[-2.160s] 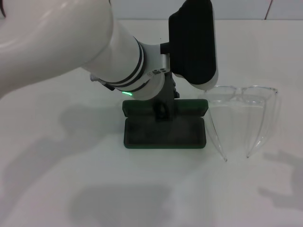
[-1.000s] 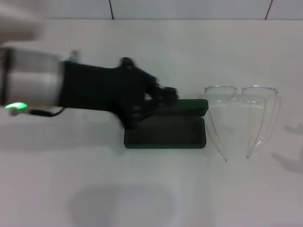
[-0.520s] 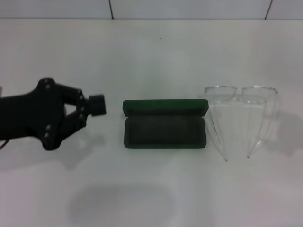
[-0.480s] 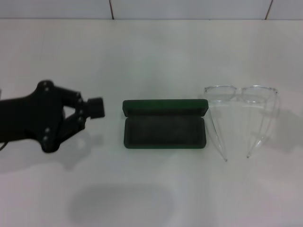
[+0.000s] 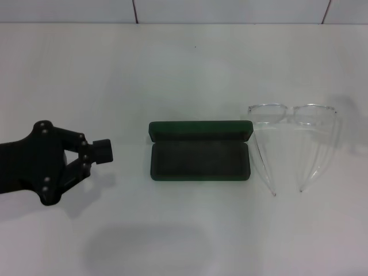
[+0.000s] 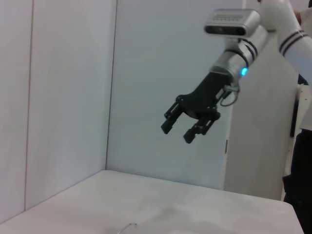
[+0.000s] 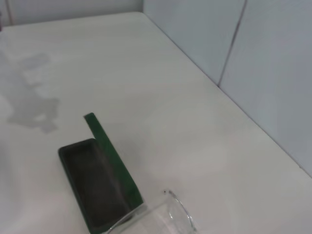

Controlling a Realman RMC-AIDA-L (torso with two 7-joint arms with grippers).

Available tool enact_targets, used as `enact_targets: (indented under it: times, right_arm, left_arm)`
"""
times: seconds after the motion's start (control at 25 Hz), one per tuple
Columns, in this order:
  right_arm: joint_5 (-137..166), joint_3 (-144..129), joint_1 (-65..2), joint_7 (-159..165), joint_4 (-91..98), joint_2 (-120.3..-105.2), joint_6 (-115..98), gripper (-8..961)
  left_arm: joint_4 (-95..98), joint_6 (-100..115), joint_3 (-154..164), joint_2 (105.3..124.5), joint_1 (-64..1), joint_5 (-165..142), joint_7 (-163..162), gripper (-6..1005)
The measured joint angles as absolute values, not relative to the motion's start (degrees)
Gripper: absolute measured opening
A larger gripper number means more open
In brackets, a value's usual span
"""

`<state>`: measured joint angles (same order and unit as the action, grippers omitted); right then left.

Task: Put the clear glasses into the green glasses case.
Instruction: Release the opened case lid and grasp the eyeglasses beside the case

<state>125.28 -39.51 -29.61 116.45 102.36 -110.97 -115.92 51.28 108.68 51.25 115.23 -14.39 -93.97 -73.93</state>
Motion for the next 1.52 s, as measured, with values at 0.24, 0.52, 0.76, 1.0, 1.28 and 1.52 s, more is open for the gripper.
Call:
enact_targets:
  times: [0.24, 0.52, 0.76, 1.0, 1.28, 1.52]
  right_arm:
    - [135.49, -49.30, -34.08, 119.62, 103.34, -110.82, -115.48, 556]
    - [140.94, -57.50, -37.90, 118.62, 101.37, -111.60, -113.44, 523]
    - [152.10, -61.87, -42.44, 119.56, 96.43, -113.66, -114.31, 462]
    - [154.16, -63.28, -45.27, 115.33, 87.32, -114.26, -110.96, 437]
    - [154.69, -64.42, -49.45, 110.18, 75.68, -114.58, -100.21, 424]
    - [154.88, -65.18, -53.62, 108.05, 64.13, -115.09, -94.14, 449]
  left_arm:
    - [50.89, 108.68, 51.20, 115.22, -14.22, -93.97, -73.18, 37]
    - [50.83, 108.46, 49.98, 115.57, -14.06, -94.19, -72.77, 37]
    - [48.79, 108.47, 48.20, 115.99, -13.76, -94.71, -70.40, 37]
    - [46.46, 108.44, 48.17, 116.23, -14.72, -94.67, -68.59, 37]
    - [44.59, 108.22, 47.43, 116.63, -15.52, -94.15, -66.64, 37]
    - [41.71, 108.19, 46.67, 116.89, -16.74, -94.25, -64.99, 37]
